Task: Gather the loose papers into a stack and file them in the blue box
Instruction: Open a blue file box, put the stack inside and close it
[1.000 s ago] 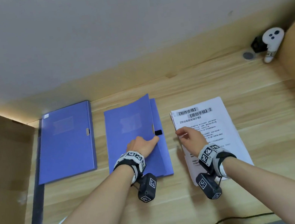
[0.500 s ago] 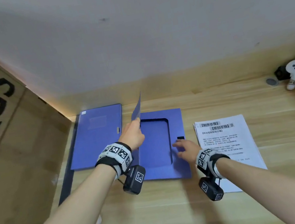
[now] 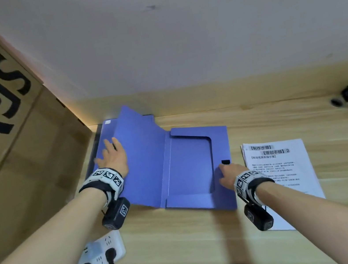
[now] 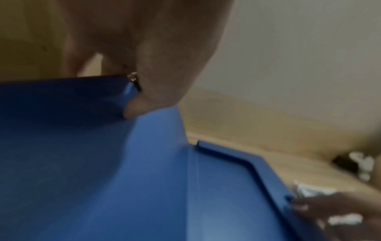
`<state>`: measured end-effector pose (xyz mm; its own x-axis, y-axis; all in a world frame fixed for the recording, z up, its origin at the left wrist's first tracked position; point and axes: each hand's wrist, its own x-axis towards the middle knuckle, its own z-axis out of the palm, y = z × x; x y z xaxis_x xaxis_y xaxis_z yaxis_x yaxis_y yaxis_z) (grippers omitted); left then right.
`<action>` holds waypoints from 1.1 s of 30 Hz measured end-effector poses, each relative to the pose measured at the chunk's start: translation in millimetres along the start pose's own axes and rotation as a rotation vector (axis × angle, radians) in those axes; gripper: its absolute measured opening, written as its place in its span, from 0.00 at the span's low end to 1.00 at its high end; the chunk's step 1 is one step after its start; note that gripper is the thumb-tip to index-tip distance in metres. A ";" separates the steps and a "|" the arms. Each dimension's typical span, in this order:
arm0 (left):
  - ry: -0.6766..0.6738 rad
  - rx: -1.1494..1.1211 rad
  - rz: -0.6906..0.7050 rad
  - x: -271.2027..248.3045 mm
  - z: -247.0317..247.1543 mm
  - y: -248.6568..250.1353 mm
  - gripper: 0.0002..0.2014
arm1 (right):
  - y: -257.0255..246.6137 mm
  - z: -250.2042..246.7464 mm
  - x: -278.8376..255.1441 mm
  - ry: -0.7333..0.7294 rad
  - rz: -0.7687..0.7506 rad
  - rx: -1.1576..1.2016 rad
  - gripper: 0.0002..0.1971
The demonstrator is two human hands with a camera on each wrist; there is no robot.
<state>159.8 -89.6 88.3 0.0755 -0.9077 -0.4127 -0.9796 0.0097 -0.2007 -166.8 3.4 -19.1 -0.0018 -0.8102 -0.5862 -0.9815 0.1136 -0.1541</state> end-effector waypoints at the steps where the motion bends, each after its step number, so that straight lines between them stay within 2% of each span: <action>1: -0.014 0.123 -0.004 4.6 9.2 -6.1 0.44 | 0.1 -0.3 2.2 0.007 0.008 -0.001 0.16; 2: -0.027 0.224 0.024 9.2 20.3 -9.4 0.43 | 0.7 -0.5 3.6 0.013 0.014 0.002 0.16; 4: -0.090 0.273 0.100 15.4 46.7 -8.5 0.39 | 3.5 0.5 5.3 0.024 0.028 0.015 0.15; 8: -0.237 0.113 0.146 18.6 97.2 9.4 0.38 | 6.9 6.8 0.7 0.091 0.080 0.054 0.15; 13: -0.238 0.077 0.188 15.1 131.3 36.2 0.39 | 11.5 17.4 -13.3 0.165 0.204 -0.039 0.15; 18: -0.215 0.150 0.201 17.1 121.0 46.8 0.38 | 12.7 25.5 -16.5 0.206 0.211 0.029 0.16; 21: -0.234 0.152 0.209 17.9 110.2 49.0 0.34 | 16.3 28.1 -16.0 0.207 0.202 0.119 0.19; 26: -0.351 0.007 0.171 23.5 74.0 68.1 0.26 | 50.3 31.7 -23.6 0.318 0.143 0.455 0.27; 30: -0.212 -0.149 0.315 3.8 49.4 126.6 0.26 | 101.3 34.3 -43.7 0.427 0.197 0.535 0.25; 33: -0.207 -0.285 0.468 -17.9 45.9 188.9 0.29 | 150.7 38.4 -55.7 0.459 0.241 0.558 0.22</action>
<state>-18.0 -52.3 17.0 -0.3702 -0.7332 -0.5704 -0.9269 0.2507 0.2793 -307.2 87.7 -40.2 -0.4031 -0.8700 -0.2839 -0.7020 0.4929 -0.5140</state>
